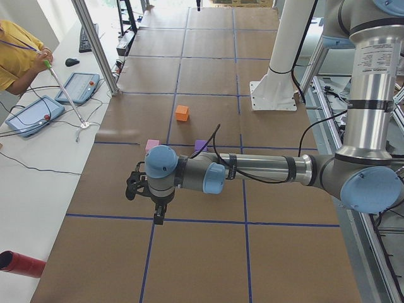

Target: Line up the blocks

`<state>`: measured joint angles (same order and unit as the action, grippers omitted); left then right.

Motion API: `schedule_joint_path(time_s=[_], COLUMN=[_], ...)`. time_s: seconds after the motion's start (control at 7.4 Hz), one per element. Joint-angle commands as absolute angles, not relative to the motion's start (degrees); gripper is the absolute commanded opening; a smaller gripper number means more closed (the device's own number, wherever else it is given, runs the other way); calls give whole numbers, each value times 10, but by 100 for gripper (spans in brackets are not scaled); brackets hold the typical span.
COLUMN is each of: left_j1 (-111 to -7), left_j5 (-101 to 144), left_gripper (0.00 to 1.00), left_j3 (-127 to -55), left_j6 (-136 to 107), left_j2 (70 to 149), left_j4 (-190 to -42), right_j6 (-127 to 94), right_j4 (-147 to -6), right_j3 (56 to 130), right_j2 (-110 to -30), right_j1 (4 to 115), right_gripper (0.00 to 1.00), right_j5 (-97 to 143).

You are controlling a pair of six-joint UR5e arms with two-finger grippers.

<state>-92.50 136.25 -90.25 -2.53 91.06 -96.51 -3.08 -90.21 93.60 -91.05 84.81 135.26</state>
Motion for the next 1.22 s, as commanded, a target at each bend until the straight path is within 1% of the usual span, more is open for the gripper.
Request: schedule_joint_path(time_s=[0.0, 0.68, 0.95, 1.08], left_j1=[-922, -918, -904, -865], left_j5=[1362, 1363, 1366, 1365], left_gripper=[100, 100, 100, 100], left_j3=[-898, -903, -903, -904], left_j6=[-25, -18, -25, -38], left_j2=[912, 911, 911, 922], left_j4=[-951, -964, -1031, -1068], right_j6=[-31, -31, -31, -31], right_j4=[-902, -903, -903, -903], right_j3=[936, 936, 936, 936], right_j2=[-911, -911, -911, -911], right_j1=[848, 848, 848, 848], right_gripper=[100, 100, 100, 100], right_j5=[1353, 1353, 1353, 1353])
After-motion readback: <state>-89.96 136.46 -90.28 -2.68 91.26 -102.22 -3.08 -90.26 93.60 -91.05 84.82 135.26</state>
